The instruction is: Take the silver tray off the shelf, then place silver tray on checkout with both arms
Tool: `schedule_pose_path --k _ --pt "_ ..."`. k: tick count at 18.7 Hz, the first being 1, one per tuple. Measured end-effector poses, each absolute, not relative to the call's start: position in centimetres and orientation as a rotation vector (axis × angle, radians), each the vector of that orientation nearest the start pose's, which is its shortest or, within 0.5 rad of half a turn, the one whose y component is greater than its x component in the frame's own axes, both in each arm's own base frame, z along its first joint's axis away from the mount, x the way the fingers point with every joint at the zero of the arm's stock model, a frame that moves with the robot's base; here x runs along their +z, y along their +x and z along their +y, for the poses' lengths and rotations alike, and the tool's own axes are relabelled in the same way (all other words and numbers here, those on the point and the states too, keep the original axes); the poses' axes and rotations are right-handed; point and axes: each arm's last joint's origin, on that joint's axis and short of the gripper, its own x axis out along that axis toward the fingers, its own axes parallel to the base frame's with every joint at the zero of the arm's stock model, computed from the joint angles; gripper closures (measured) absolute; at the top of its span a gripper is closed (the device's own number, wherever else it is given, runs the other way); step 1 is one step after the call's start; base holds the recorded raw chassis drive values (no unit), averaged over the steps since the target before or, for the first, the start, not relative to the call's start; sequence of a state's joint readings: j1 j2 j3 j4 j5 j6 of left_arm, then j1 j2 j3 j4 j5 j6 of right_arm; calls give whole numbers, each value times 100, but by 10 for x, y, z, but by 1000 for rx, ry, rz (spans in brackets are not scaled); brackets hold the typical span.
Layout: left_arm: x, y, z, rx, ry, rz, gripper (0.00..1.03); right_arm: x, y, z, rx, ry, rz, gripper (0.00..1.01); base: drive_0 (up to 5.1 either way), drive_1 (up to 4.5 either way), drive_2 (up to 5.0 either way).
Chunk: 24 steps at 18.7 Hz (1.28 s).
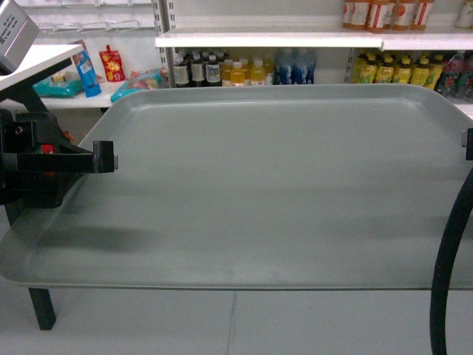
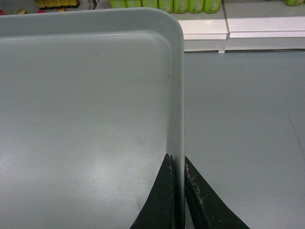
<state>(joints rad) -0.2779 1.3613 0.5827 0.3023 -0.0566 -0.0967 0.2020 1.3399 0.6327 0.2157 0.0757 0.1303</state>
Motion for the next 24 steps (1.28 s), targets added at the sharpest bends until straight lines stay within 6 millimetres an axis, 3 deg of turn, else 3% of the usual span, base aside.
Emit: schedule_pose_path --k 14,24 --pt "188 258 -73 -198 -16 477 100 201 265 52 92 60 494 98 7 -425 439" --pt "189 258 -72 -197 -15 476 100 201 265 52 91 60 493 98 1 -24 25"
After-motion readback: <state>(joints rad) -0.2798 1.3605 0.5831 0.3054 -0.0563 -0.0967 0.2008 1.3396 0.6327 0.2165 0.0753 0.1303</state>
